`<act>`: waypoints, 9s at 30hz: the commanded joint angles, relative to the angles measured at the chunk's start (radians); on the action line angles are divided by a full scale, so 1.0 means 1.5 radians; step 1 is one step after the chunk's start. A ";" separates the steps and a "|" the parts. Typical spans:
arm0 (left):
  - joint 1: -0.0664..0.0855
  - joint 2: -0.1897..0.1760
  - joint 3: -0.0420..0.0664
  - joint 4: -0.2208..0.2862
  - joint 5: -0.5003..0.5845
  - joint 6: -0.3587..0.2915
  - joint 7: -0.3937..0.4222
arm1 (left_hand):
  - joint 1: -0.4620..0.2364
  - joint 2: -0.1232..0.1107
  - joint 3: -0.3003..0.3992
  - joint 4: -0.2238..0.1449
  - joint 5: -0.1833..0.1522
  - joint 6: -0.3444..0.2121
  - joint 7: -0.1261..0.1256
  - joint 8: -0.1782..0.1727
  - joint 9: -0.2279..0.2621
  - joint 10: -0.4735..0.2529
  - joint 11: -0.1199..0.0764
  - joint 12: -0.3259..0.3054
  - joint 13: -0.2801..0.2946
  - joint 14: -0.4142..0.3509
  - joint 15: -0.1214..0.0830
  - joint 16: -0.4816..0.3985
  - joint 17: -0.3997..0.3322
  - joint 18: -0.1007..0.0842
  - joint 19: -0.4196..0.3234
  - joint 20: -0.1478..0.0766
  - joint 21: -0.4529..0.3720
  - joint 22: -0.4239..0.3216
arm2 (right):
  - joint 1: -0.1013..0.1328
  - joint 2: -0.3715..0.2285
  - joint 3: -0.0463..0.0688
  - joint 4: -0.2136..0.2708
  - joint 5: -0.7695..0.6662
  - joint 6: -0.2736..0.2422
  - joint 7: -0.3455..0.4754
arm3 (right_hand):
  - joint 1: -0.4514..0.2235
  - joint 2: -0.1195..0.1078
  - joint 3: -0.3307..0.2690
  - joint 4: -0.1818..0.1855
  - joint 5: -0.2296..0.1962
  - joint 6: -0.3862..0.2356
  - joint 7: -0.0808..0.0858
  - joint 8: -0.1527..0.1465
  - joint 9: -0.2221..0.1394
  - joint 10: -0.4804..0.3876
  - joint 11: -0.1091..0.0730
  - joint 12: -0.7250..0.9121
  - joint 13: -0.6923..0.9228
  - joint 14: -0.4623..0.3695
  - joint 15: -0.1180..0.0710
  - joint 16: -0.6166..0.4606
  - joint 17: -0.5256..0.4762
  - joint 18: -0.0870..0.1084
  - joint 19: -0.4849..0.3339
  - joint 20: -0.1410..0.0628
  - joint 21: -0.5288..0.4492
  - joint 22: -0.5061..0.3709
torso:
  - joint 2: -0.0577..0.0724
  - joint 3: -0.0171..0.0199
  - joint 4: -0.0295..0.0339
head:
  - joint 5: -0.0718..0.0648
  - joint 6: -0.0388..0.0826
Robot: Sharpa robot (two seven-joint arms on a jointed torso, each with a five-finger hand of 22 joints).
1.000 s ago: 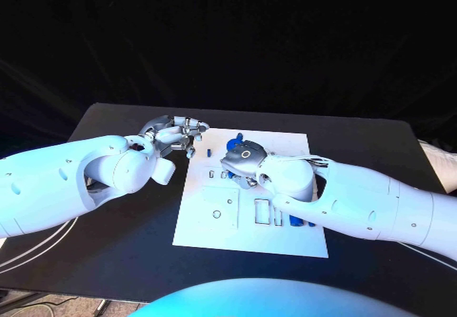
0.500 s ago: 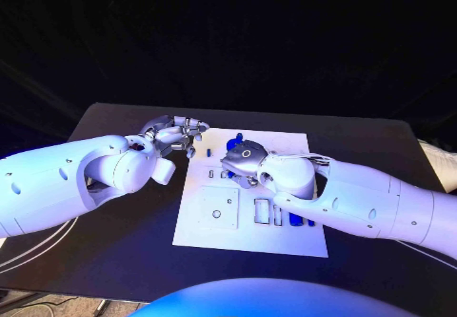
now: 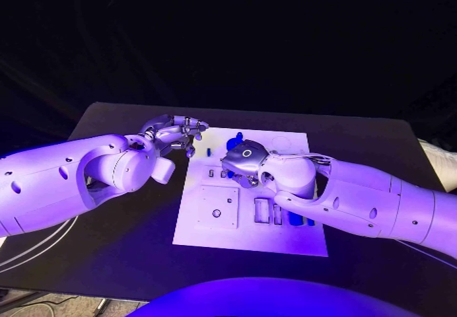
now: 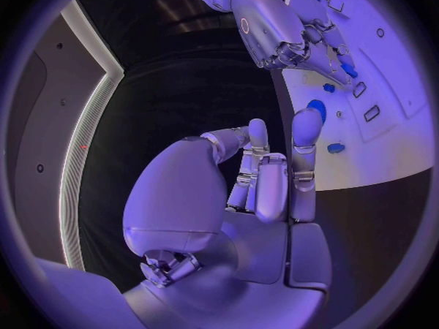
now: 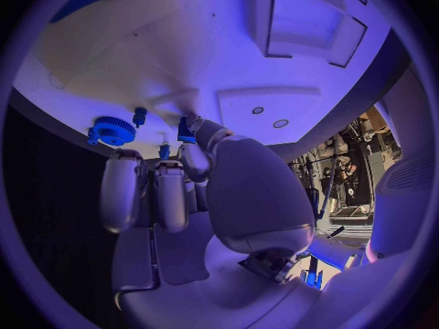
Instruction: Assemble the parts on the task board
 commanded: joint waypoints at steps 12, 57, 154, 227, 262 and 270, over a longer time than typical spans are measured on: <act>0.000 0.002 0.000 -0.002 -0.003 0.011 -0.002 | 0.005 -0.001 -0.001 -0.002 -0.003 -0.001 0.003 -0.002 -0.002 -0.004 0.001 -0.002 -0.002 -0.001 0.005 -0.001 0.011 0.012 0.001 0.003 -0.004 -0.001 | -0.003 -0.004 -0.003 -0.001 -0.005 0.004 0.008 | 0.008 -0.001 0.002 -0.007 0.000 -0.012 -0.002 -0.004 -0.003 -0.010 0.000 -0.007 -0.004 0.051 -0.002 -0.003 0.083 -0.008 0.002 -0.002 0.000 0.001 | 0.000 -0.0001 0.0000 | -0.001 -0.001; 0.002 0.006 0.001 -0.029 -0.178 0.119 -0.036 | -0.069 -0.038 -0.101 0.044 -0.007 -0.019 0.010 -0.012 -0.027 -0.004 0.011 0.009 -0.013 -0.002 0.015 0.001 0.009 0.011 0.003 0.012 -0.017 -0.008 | 0.027 -0.209 0.057 0.135 0.351 -0.284 0.191 | -0.022 -0.012 -0.064 0.045 0.006 -0.068 0.014 0.025 0.003 -0.009 0.011 0.007 0.001 0.047 0.003 -0.022 0.068 -0.008 0.001 0.001 -0.007 -0.005 | -0.009 0.0019 -0.0079 | 0.000 0.021; 0.069 0.348 -0.006 -0.312 -0.687 0.590 -0.419 | -0.073 0.077 -0.460 0.152 -0.071 0.076 -0.046 0.074 -0.028 0.117 -0.038 0.215 0.150 0.071 -0.028 0.136 0.176 -0.046 0.149 -0.029 0.239 0.310 | 0.042 -0.278 0.064 0.095 0.783 -0.303 0.193 | -0.029 0.010 -0.089 0.078 0.078 -0.033 0.033 0.036 -0.001 -0.046 0.025 -0.054 -0.049 0.031 0.028 -0.098 -0.004 0.009 -0.030 0.027 -0.067 -0.093 | -0.017 0.0045 -0.0126 | -0.008 0.018; 0.061 0.371 -0.007 -0.333 -0.679 0.571 -0.410 | -0.022 0.103 -0.452 0.148 -0.071 0.064 -0.043 0.079 -0.019 0.113 -0.036 0.217 0.153 0.071 -0.026 0.136 0.176 -0.046 0.147 -0.027 0.238 0.312 | 0.038 -0.268 0.064 0.088 0.783 -0.292 0.191 | -0.025 0.014 -0.088 0.077 0.080 -0.034 0.033 0.036 -0.002 -0.047 0.025 -0.055 -0.050 0.031 0.028 -0.100 -0.005 0.009 -0.031 0.027 -0.070 -0.096 | -0.017 0.0040 -0.0002 | -0.020 0.013; 0.059 0.327 -0.007 -0.310 -0.580 0.486 -0.396 | 0.034 0.039 -0.005 0.024 -0.068 0.018 -0.036 0.116 0.026 0.090 -0.031 0.181 0.113 0.071 -0.020 0.136 0.176 -0.042 0.137 -0.020 0.223 0.307 | 0.034 -0.260 0.064 0.079 0.785 -0.262 0.195 | -0.025 0.012 -0.093 0.078 0.078 -0.035 0.034 0.035 -0.002 -0.050 0.026 -0.059 -0.053 0.030 0.028 -0.104 -0.008 0.010 -0.032 0.027 -0.074 -0.101 | -0.018 0.0061 0.0031 | -0.019 0.014; 0.059 0.272 -0.006 -0.251 -0.536 0.367 -0.428 | 0.010 0.024 0.030 0.014 -0.065 0.020 -0.040 0.131 0.036 0.099 -0.034 0.187 0.116 0.071 -0.023 0.136 0.176 -0.043 0.141 -0.023 0.226 0.313 | 0.033 -0.264 0.064 0.078 0.785 -0.261 0.194 | -0.025 0.012 -0.093 0.078 0.078 -0.035 0.034 0.035 -0.002 -0.050 0.026 -0.059 -0.053 0.030 0.028 -0.104 -0.008 0.010 -0.032 0.027 -0.074 -0.101 | -0.022 0.0103 0.0080 | -0.021 0.012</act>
